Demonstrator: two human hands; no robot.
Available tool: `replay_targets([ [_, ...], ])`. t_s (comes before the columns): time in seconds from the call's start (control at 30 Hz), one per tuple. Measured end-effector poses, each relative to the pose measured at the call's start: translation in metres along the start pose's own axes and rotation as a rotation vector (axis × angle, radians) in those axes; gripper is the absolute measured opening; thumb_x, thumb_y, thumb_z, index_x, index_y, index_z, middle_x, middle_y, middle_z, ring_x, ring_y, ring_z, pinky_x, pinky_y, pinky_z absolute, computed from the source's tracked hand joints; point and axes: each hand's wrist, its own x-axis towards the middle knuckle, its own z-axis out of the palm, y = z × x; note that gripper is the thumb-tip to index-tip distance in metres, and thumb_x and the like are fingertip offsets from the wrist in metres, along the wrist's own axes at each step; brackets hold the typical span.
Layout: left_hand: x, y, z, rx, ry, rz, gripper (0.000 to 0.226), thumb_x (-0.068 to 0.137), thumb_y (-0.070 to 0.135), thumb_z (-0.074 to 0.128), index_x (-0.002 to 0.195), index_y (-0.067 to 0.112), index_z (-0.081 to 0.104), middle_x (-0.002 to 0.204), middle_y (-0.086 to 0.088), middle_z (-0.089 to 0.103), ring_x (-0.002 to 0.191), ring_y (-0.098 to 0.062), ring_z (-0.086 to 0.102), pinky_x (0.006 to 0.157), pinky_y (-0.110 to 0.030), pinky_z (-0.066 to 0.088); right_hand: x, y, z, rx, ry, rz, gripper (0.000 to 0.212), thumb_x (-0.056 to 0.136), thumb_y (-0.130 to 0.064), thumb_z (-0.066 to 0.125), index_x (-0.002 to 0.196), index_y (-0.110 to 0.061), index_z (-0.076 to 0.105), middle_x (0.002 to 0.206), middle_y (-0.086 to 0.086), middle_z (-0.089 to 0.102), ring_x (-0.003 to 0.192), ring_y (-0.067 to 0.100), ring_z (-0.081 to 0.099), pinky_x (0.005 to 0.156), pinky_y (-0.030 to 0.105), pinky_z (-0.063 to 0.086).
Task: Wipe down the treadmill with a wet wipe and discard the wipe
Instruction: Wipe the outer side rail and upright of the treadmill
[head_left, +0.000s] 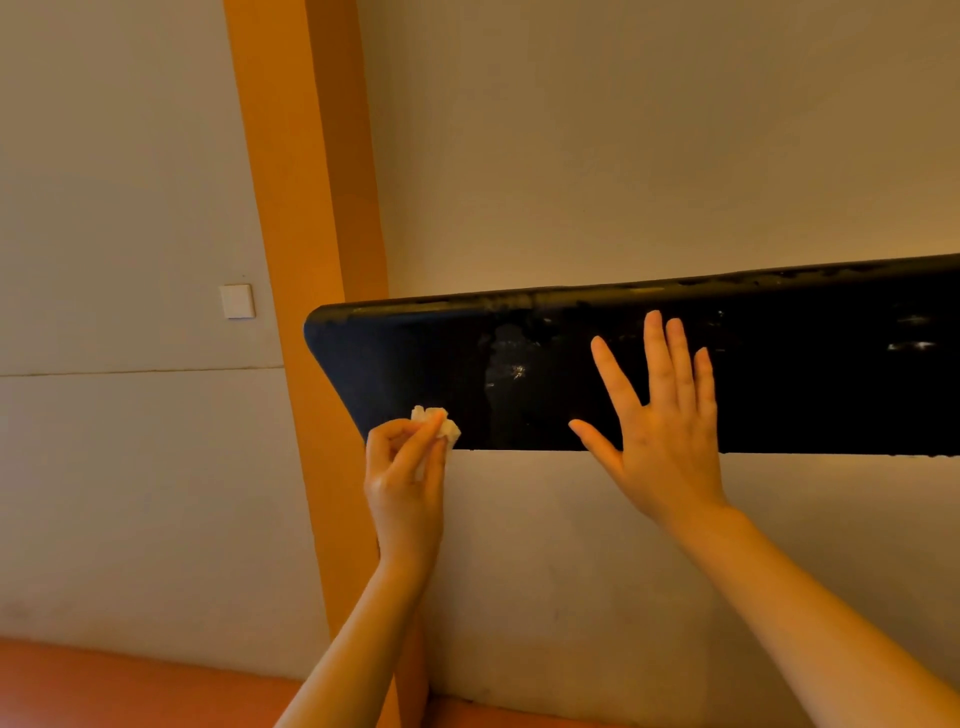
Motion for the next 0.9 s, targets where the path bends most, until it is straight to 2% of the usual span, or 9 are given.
replay_targets([
  [0.17, -0.011, 0.015, 0.021, -0.023, -0.046, 0.042, 0.034, 0.086, 0.018, 0.065, 0.117, 0.005, 0.068, 0.113, 0.005, 0.051, 0.108, 0.007, 0.047, 0.086, -0.002, 0.04, 0.001, 0.001, 0.001, -0.007, 0.006, -0.007, 0.073, 0.096, -0.063, 0.032, 0.157, -0.025, 0.019, 0.163, 0.02, 0.009, 0.151, 0.037, 0.004, 0.121, 0.049, 0.001],
  [0.27, -0.006, 0.017, 0.02, -0.024, -0.039, 0.077, 0.032, 0.085, 0.016, 0.065, 0.113, 0.002, 0.069, 0.112, 0.004, 0.051, 0.111, 0.014, 0.045, 0.086, -0.001, 0.04, 0.001, 0.001, 0.003, -0.009, 0.013, -0.006, 0.073, 0.096, -0.064, 0.032, 0.156, -0.025, 0.02, 0.163, 0.019, 0.008, 0.151, 0.037, 0.004, 0.121, 0.049, 0.002],
  [0.37, 0.016, 0.029, 0.023, -0.072, -0.031, 0.113, 0.026, 0.085, 0.007, 0.069, 0.109, -0.003, 0.068, 0.109, 0.014, 0.049, 0.108, 0.015, 0.047, 0.083, -0.002, 0.041, 0.001, 0.001, 0.003, -0.013, 0.014, -0.004, 0.074, 0.095, -0.064, 0.034, 0.156, -0.024, 0.023, 0.163, 0.02, 0.01, 0.151, 0.037, 0.005, 0.121, 0.049, 0.003],
  [0.5, 0.054, 0.048, 0.032, -0.078, 0.043, 0.129, 0.028, 0.088, 0.006, 0.067, 0.116, 0.001, 0.068, 0.111, 0.0, 0.051, 0.108, 0.013, 0.045, 0.084, -0.006, 0.042, 0.002, 0.002, 0.002, -0.011, 0.025, -0.011, 0.073, 0.095, -0.064, 0.036, 0.155, -0.024, 0.027, 0.162, 0.02, 0.013, 0.151, 0.037, 0.007, 0.121, 0.048, 0.005],
  [0.57, 0.052, 0.047, 0.033, -0.064, 0.004, 0.157, 0.025, 0.089, 0.007, 0.067, 0.114, 0.001, 0.068, 0.111, 0.001, 0.051, 0.108, 0.012, 0.046, 0.084, -0.006, 0.042, 0.001, 0.003, 0.001, -0.014, 0.026, -0.014, 0.073, 0.095, -0.064, 0.035, 0.155, -0.024, 0.027, 0.162, 0.02, 0.013, 0.151, 0.037, 0.008, 0.121, 0.048, 0.005],
  [0.67, 0.018, 0.034, 0.029, -0.03, -0.187, 0.097, 0.029, 0.097, 0.032, 0.059, 0.11, 0.008, 0.069, 0.107, 0.02, 0.051, 0.103, 0.009, 0.051, 0.083, -0.004, 0.039, 0.001, 0.003, 0.002, -0.018, 0.024, -0.013, 0.073, 0.095, -0.064, 0.035, 0.156, -0.024, 0.025, 0.162, 0.019, 0.012, 0.151, 0.036, 0.007, 0.121, 0.048, 0.005],
  [0.73, -0.001, 0.026, 0.026, -0.014, -0.235, 0.077, 0.041, 0.096, 0.045, 0.055, 0.11, 0.008, 0.068, 0.103, 0.027, 0.052, 0.099, 0.017, 0.051, 0.082, -0.003, 0.039, 0.001, 0.003, 0.002, -0.02, 0.016, -0.01, 0.074, 0.095, -0.064, 0.035, 0.156, -0.024, 0.024, 0.163, 0.019, 0.011, 0.151, 0.036, 0.006, 0.121, 0.048, 0.004],
  [0.83, 0.014, 0.034, 0.025, 0.013, -0.219, 0.181, 0.027, 0.092, 0.02, 0.064, 0.108, -0.001, 0.069, 0.104, 0.018, 0.053, 0.103, 0.019, 0.047, 0.085, -0.002, 0.038, 0.001, 0.003, 0.002, -0.022, 0.009, -0.012, 0.074, 0.095, -0.064, 0.037, 0.156, -0.025, 0.024, 0.163, 0.019, 0.011, 0.151, 0.036, 0.006, 0.121, 0.048, 0.005],
  [0.9, 0.037, 0.042, 0.03, 0.023, -0.112, 0.293, 0.024, 0.087, 0.004, 0.069, 0.11, -0.003, 0.07, 0.107, -0.005, 0.057, 0.103, 0.009, 0.045, 0.088, -0.004, 0.039, 0.001, 0.003, 0.001, -0.015, 0.011, -0.012, 0.074, 0.095, -0.064, 0.039, 0.156, -0.024, 0.026, 0.163, 0.019, 0.012, 0.151, 0.036, 0.006, 0.121, 0.049, 0.007],
])
